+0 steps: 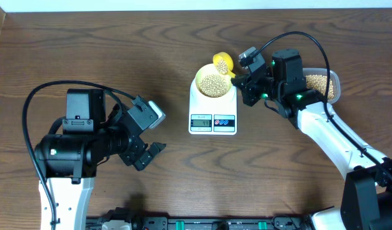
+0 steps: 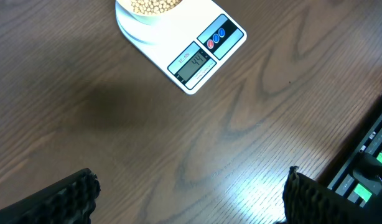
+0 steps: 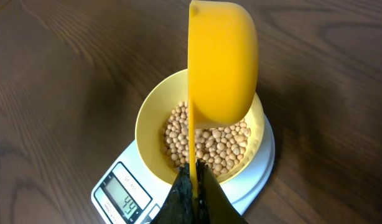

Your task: Scoop item into bowl and weigh 50g on scale

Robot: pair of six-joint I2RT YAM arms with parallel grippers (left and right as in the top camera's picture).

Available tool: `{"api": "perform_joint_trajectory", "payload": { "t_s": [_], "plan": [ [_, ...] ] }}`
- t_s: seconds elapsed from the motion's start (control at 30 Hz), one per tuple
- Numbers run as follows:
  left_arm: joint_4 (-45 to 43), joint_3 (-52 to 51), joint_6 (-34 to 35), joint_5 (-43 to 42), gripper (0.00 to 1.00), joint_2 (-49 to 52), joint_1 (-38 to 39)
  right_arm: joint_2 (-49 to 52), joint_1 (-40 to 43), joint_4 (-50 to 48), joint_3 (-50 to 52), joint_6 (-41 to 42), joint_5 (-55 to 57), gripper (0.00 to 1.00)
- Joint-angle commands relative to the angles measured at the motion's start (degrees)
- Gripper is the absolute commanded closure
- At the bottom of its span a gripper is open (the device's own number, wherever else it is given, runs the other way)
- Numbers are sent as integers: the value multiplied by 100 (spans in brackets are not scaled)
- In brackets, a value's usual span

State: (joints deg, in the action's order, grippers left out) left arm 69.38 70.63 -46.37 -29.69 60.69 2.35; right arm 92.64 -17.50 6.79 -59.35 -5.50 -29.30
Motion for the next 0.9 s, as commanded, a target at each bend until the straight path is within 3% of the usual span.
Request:
{"api": "perform_joint_trajectory", "payload": {
  "t_s": [0.0,0.87],
  "plan": [
    [17,9,-28,-76,4,-7,-20,37,-22,-15,4,-98,-20,99],
    [15,9,-28,-76,4,-7,-20,37,-22,-15,4,-109,223,99]
  ]
}}
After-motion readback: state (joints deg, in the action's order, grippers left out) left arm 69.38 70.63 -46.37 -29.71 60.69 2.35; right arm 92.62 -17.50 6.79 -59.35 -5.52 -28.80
